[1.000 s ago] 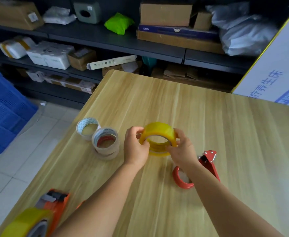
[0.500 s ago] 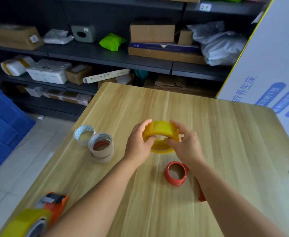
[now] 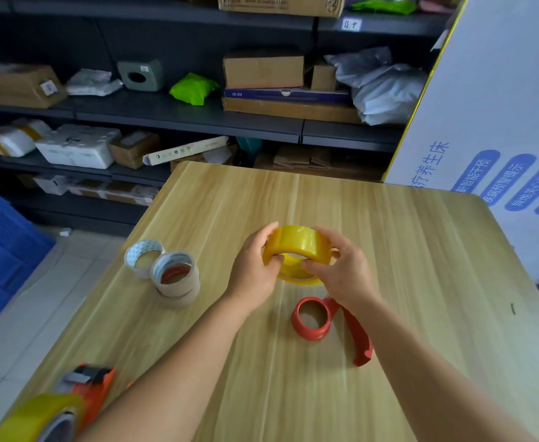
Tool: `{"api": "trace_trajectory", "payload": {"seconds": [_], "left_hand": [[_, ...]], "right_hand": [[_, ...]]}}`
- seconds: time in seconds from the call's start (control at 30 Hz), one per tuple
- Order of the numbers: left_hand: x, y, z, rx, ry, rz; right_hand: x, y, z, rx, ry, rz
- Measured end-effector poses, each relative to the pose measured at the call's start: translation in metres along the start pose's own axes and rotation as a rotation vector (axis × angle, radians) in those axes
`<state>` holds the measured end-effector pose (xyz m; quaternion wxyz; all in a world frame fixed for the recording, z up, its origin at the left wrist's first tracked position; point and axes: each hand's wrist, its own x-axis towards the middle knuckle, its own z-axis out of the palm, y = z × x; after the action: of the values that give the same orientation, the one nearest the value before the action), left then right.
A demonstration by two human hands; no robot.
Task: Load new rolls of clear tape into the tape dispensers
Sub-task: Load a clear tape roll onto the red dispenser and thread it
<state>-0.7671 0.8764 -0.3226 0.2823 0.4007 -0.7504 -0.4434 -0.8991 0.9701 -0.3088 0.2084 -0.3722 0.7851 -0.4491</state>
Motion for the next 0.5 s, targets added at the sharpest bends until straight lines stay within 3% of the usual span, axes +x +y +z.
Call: {"api": "trace_trajectory", "payload": {"seconds": [0.5], "left_hand": [[-0.007,0.015,-0.001,-0.058,-0.014,0.051]], "right_hand": [[-0.008,-0.001,-0.004,-0.047,0.027,-0.100]]}}
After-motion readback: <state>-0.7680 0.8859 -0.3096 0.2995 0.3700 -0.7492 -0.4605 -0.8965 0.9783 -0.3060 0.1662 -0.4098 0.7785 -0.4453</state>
